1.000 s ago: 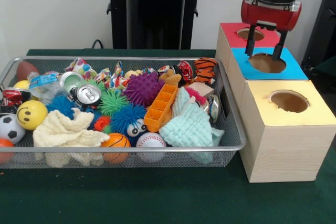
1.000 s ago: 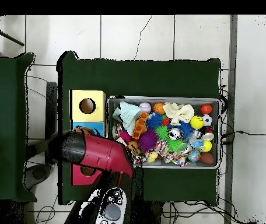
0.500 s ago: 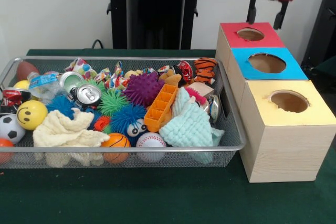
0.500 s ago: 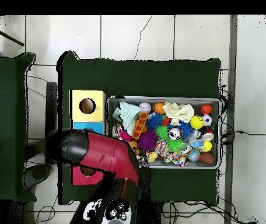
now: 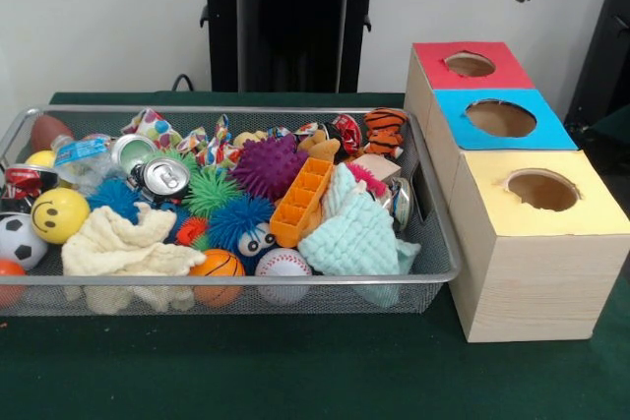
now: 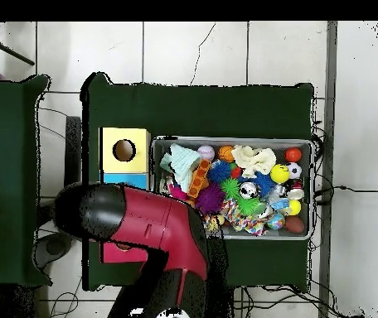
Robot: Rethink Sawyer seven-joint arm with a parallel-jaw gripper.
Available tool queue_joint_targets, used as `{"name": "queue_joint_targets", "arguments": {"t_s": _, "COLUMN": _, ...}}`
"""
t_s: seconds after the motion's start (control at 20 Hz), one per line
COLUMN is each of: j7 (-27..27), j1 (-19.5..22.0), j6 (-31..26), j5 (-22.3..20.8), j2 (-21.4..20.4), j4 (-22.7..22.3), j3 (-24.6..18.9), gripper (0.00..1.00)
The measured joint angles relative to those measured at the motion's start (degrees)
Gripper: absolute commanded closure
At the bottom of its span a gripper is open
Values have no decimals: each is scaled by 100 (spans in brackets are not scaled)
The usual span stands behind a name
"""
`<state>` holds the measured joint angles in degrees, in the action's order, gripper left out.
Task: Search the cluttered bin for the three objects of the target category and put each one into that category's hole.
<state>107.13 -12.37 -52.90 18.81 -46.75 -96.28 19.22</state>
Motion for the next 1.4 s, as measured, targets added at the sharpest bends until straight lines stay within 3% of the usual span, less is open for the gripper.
{"name": "queue_joint_targets", "arguments": {"t_s": 0.6, "j7": 0, "j1": 17, "j6": 112, "j5": -46, "j2": -15, "j4": -1, "j3": -1, "gripper": 0}}
{"name": "queue_joint_targets", "arguments": {"t_s": 0.65, "j7": 0, "j1": 21, "j6": 151, "j5": -49, "j2": -15, "j4": -1, "j3": -1, "gripper": 100}}
{"name": "queue_joint_targets", "arguments": {"t_s": 1.4, "j7": 0, "j1": 97, "j6": 677, "j5": -72, "j2": -23, "j4": -15, "j3": -17, "gripper": 100}}
